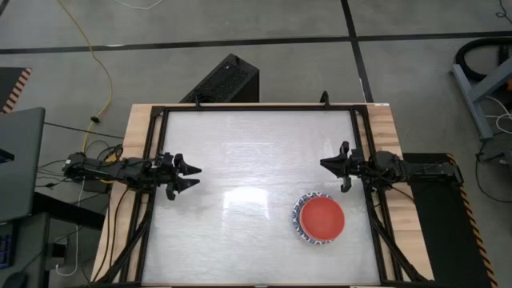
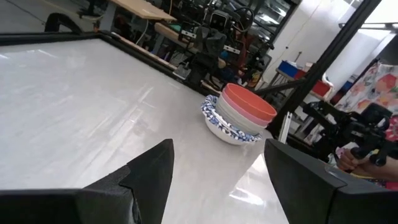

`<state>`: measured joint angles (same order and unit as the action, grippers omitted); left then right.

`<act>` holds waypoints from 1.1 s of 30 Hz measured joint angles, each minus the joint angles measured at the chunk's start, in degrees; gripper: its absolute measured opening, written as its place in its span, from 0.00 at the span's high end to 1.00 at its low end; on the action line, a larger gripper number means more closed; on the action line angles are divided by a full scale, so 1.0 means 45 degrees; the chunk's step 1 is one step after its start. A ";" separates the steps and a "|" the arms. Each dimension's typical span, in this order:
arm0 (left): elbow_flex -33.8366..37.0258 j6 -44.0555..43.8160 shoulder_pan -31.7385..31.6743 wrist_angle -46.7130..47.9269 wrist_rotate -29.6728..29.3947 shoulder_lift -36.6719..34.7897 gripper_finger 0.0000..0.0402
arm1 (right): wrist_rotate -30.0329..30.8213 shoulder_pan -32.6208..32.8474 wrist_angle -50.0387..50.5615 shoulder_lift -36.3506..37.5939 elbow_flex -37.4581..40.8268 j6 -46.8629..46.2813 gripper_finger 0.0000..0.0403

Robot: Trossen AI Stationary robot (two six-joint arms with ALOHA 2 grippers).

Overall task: Nest bowls inside each other by size order
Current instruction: Return to Home Position

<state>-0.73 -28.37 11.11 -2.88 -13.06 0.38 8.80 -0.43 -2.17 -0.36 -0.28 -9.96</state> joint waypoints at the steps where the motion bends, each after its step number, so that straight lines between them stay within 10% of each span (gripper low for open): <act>1: 0.0000 -0.0008 0.0002 -0.0003 0.0000 -0.0002 0.40 | 0.0000 0.0000 0.0000 0.0000 -0.0003 0.0000 0.84; 33: 0.0005 -0.1057 0.0000 -0.0030 -0.0268 0.0000 0.40 | -0.0393 0.0005 0.0029 0.0000 0.0002 0.0418 0.84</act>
<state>-0.71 -33.12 11.11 -3.02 -14.27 0.38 7.03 -0.40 -2.04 -0.36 -0.27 -8.08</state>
